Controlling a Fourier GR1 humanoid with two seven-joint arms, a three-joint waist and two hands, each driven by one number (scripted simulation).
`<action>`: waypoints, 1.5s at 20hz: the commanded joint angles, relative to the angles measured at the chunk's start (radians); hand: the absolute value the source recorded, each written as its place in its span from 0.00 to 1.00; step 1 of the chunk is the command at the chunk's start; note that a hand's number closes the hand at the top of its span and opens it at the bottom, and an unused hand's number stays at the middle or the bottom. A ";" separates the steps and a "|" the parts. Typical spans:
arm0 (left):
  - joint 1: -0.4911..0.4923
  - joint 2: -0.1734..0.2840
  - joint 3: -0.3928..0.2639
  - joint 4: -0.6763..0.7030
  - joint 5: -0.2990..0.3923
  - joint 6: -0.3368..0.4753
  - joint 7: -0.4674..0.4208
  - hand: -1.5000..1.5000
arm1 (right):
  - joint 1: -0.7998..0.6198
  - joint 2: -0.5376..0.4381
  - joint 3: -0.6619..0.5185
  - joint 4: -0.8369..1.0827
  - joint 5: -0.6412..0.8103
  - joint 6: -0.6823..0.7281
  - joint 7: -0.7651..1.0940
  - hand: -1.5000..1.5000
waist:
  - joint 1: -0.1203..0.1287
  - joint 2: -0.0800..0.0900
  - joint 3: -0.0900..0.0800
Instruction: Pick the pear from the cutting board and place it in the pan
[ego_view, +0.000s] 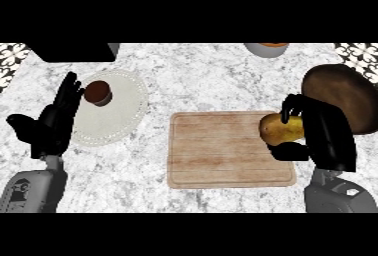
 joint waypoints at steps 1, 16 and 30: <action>0.010 0.030 0.017 -0.050 0.036 -0.043 0.045 0.50 | -0.122 -0.055 -0.207 0.052 -0.140 -0.005 -0.014 1.00 | 0.018 0.003 0.001; -0.045 -0.029 -0.026 -0.007 -0.026 0.006 0.019 0.50 | -0.277 -0.426 -0.524 0.841 -0.225 -0.356 -0.467 1.00 | 0.039 0.021 0.003; -0.036 -0.032 -0.048 -0.021 -0.015 -0.036 0.007 0.50 | -0.496 -0.566 -0.694 1.438 -0.320 -0.514 -0.668 1.00 | 0.103 0.038 0.011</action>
